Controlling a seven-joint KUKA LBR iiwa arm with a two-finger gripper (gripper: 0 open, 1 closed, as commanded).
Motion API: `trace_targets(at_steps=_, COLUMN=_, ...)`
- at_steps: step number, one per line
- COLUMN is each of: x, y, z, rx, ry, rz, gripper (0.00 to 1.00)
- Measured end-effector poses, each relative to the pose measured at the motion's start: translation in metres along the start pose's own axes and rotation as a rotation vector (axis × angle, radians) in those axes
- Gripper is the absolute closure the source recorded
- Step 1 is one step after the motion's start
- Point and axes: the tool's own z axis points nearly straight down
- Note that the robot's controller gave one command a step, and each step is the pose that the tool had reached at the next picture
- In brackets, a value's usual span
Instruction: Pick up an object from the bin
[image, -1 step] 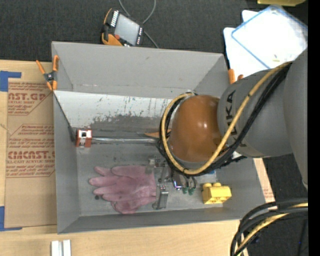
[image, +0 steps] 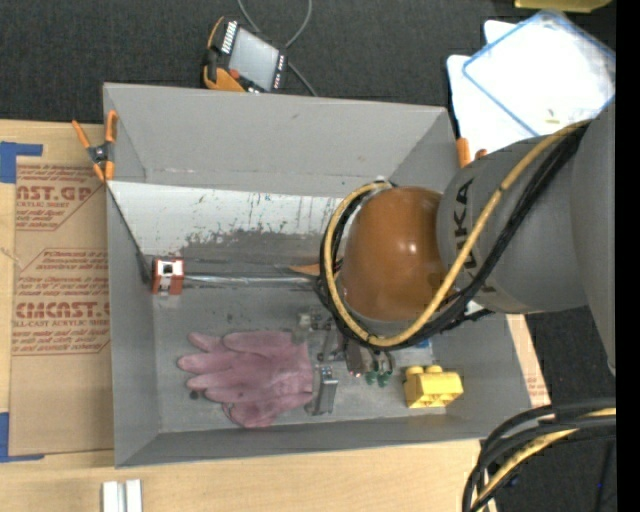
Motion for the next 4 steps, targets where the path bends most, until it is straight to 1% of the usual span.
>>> trace_targets(at_steps=1, x=-0.019, y=0.020, z=0.085, rx=-0.001, ry=0.003, rz=-0.429, gripper=0.00)
trace_targets(at_steps=2, x=-0.066, y=0.066, z=0.044, rx=-0.003, ry=-0.005, rz=-0.072, gripper=0.00)
trace_targets(at_steps=3, x=-0.084, y=0.039, z=0.054, rx=0.001, ry=0.007, rz=-0.393, gripper=0.00)
trace_targets(at_steps=4, x=-0.024, y=0.124, z=0.084, rx=-0.004, ry=-0.003, rz=0.099, gripper=0.00)
